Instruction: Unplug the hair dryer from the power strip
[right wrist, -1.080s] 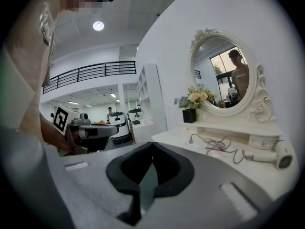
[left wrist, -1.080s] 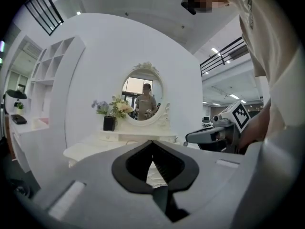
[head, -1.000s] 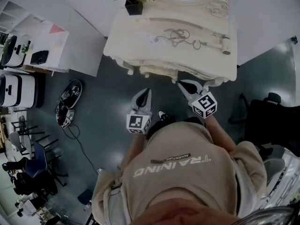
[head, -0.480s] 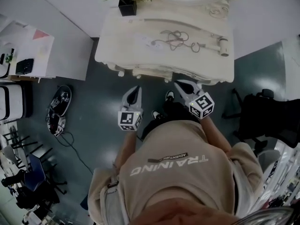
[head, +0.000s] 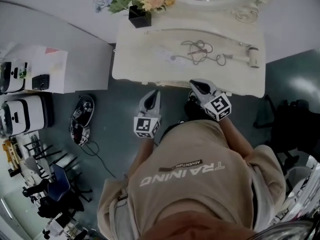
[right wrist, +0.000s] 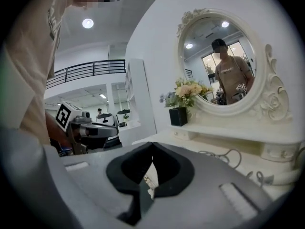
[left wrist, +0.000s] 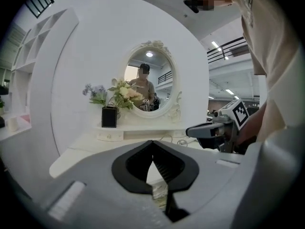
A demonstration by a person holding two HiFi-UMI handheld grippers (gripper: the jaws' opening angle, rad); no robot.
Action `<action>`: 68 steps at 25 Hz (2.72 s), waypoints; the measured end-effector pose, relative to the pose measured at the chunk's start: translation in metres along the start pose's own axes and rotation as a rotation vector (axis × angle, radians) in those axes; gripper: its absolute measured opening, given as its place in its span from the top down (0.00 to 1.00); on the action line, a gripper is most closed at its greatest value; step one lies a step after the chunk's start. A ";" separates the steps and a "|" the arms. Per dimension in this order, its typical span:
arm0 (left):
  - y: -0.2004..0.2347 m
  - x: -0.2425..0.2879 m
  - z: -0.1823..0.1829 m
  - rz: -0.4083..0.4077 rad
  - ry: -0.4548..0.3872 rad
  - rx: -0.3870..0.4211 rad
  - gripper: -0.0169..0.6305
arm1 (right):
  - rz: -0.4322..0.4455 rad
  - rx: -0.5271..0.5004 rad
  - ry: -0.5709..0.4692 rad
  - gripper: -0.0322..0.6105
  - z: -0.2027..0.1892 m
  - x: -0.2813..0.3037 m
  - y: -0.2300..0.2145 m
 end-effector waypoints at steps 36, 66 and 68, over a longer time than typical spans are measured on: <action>0.079 0.193 0.014 -0.579 0.305 0.156 0.96 | -0.262 0.125 0.304 0.95 -0.035 0.101 -0.057; 0.059 0.260 -0.045 -0.673 0.675 0.738 0.86 | -0.162 0.175 0.573 0.95 -0.102 0.159 -0.066; 0.059 0.261 -0.045 -0.675 0.683 0.753 0.87 | -0.159 0.184 0.571 0.95 -0.104 0.160 -0.068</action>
Point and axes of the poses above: the fingertips, and each gripper's own axes: x forward along the fingers, y to its left, z out of its top, the point moved 5 cm from there along -x, backward along the fingers, and after that the axes turned 14 degrees about -x, right-handed, at the moved point
